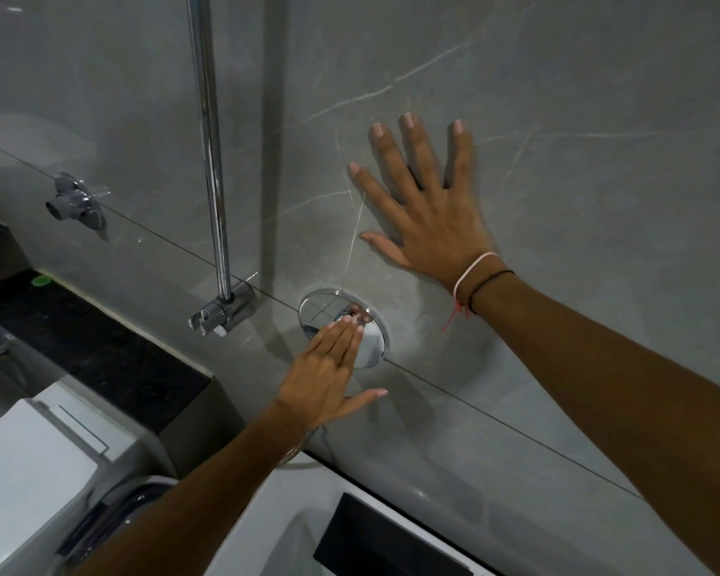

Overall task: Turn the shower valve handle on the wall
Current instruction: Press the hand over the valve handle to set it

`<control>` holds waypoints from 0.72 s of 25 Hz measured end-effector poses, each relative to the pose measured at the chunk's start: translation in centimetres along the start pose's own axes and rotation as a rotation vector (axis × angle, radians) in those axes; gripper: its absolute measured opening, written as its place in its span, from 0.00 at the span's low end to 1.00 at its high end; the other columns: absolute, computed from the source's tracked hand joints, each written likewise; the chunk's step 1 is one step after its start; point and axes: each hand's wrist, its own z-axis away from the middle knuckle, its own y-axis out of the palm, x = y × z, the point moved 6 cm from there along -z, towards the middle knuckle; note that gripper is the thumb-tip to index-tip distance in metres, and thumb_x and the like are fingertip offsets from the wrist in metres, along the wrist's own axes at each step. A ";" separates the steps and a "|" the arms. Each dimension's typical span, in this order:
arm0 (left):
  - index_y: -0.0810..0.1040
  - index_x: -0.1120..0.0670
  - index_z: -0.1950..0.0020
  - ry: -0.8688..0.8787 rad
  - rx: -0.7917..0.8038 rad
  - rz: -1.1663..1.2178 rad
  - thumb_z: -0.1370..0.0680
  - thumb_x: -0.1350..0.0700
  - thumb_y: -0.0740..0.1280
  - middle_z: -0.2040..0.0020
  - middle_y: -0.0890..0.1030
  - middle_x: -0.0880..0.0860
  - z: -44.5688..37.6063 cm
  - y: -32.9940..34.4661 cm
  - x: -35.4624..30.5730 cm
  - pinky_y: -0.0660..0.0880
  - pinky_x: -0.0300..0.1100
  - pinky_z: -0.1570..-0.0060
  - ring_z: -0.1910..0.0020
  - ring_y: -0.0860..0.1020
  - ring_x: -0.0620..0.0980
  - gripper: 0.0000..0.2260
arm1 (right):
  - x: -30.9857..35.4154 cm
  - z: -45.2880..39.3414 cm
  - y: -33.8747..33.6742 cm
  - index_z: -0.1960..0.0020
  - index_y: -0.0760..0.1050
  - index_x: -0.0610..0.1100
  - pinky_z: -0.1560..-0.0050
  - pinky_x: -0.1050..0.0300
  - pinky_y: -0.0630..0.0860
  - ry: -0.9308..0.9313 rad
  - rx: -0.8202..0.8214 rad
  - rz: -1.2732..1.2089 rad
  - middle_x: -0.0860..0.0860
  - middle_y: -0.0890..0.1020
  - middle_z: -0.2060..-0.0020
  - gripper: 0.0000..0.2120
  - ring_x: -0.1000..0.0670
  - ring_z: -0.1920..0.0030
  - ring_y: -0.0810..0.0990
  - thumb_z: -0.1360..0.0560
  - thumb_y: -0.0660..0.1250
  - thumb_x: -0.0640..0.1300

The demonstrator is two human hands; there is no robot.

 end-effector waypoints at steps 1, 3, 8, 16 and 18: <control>0.56 0.65 0.21 -0.002 -0.004 0.014 0.26 0.26 0.35 0.20 0.61 0.64 0.0 0.0 -0.1 0.46 0.56 0.24 0.20 0.60 0.59 0.50 | 0.0 0.0 0.0 0.13 0.50 0.50 0.27 0.22 0.42 0.000 0.001 0.001 0.38 0.55 0.16 0.42 0.31 0.18 0.56 0.18 0.52 0.72; 0.58 0.65 0.21 -0.007 -0.020 0.047 0.25 0.26 0.37 0.20 0.62 0.64 0.0 -0.1 -0.2 0.47 0.55 0.23 0.20 0.61 0.59 0.50 | -0.1 0.1 0.0 0.13 0.49 0.50 0.27 0.23 0.41 0.001 0.006 0.001 0.38 0.55 0.16 0.42 0.31 0.18 0.55 0.18 0.52 0.72; 0.59 0.64 0.21 -0.042 -0.042 0.066 0.26 0.26 0.41 0.20 0.63 0.62 0.0 -0.7 -0.2 0.47 0.54 0.23 0.20 0.62 0.58 0.49 | -0.1 -0.1 -0.1 0.13 0.48 0.49 0.27 0.23 0.40 -0.004 0.018 -0.006 0.38 0.53 0.15 0.42 0.31 0.17 0.54 0.18 0.52 0.71; 0.64 0.58 0.22 -0.055 -0.031 0.028 0.27 0.26 0.44 0.21 0.67 0.58 0.8 -4.1 0.2 0.49 0.63 0.20 0.20 0.62 0.55 0.46 | -0.2 -0.2 0.2 0.13 0.47 0.49 0.25 0.22 0.35 -0.011 0.019 -0.025 0.37 0.45 0.15 0.43 0.31 0.17 0.45 0.19 0.53 0.71; 0.63 0.57 0.21 -0.103 -0.057 0.066 0.27 0.26 0.47 0.19 0.63 0.58 2.2 -5.7 0.6 0.48 0.62 0.20 0.19 0.59 0.56 0.45 | -0.1 -0.2 -0.4 0.13 0.49 0.48 0.25 0.20 0.41 -0.007 0.055 -0.011 0.36 0.46 0.15 0.43 0.30 0.17 0.45 0.19 0.54 0.70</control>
